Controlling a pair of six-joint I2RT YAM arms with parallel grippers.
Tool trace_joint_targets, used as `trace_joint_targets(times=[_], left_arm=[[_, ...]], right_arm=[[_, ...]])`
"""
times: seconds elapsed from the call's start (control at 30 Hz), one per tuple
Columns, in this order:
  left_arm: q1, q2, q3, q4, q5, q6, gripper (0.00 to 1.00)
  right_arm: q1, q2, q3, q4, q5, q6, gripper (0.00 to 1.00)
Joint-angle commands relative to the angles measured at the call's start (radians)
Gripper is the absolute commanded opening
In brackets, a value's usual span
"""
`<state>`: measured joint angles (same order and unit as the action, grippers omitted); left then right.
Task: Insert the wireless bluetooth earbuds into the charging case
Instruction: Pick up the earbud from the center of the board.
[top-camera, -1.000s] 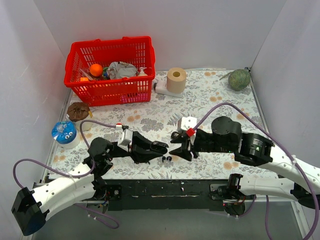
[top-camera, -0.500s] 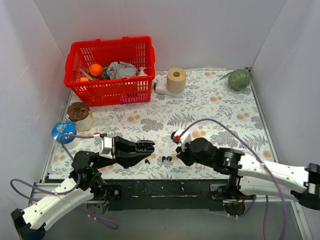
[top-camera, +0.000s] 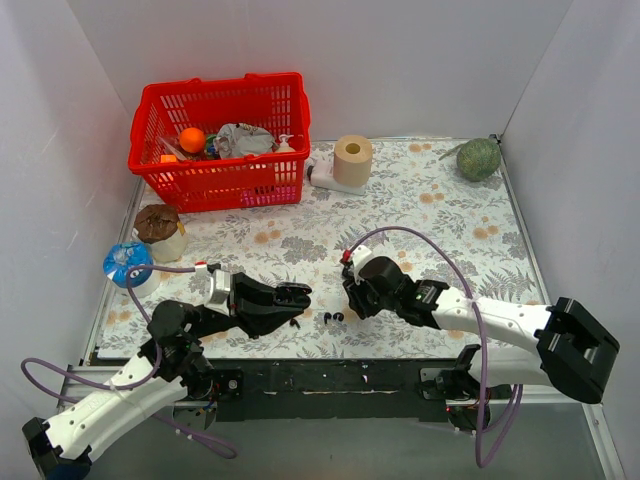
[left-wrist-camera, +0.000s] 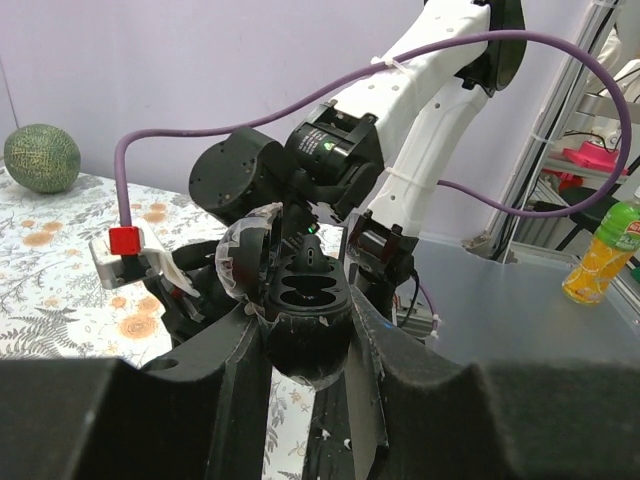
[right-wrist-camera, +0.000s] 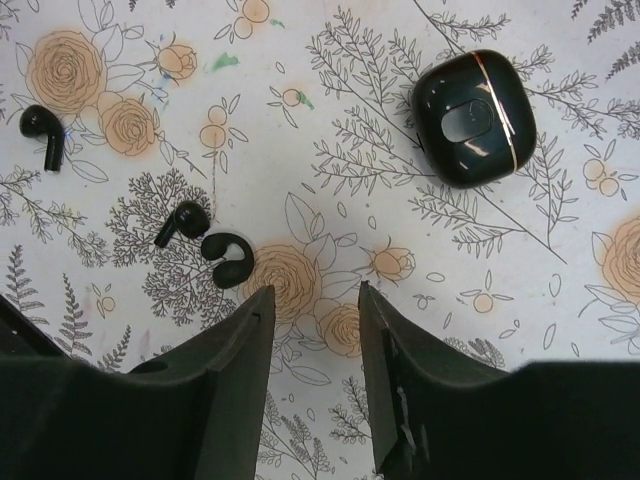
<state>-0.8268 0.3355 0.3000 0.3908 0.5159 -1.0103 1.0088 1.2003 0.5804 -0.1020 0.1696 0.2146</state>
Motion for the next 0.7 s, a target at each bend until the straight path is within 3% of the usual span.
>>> trace_joint_targets(times=[0.0, 0.27, 0.67], left_arm=[[-0.002, -0.006, -0.016, -0.003, -0.005, -0.002, 0.0], [-0.002, -0.01, -0.038, 0.017, -0.005, -0.008, 0.0], [-0.003, -0.018, -0.048, 0.017, -0.008, -0.014, 0.0]], right_arm=[[-0.039, 0.031, 0.019, 0.126, -0.154, 0.012, 0.47], [-0.042, 0.113, 0.021, 0.185, -0.265, 0.005, 0.47], [-0.045, 0.151, 0.01, 0.196, -0.246, 0.003, 0.45]])
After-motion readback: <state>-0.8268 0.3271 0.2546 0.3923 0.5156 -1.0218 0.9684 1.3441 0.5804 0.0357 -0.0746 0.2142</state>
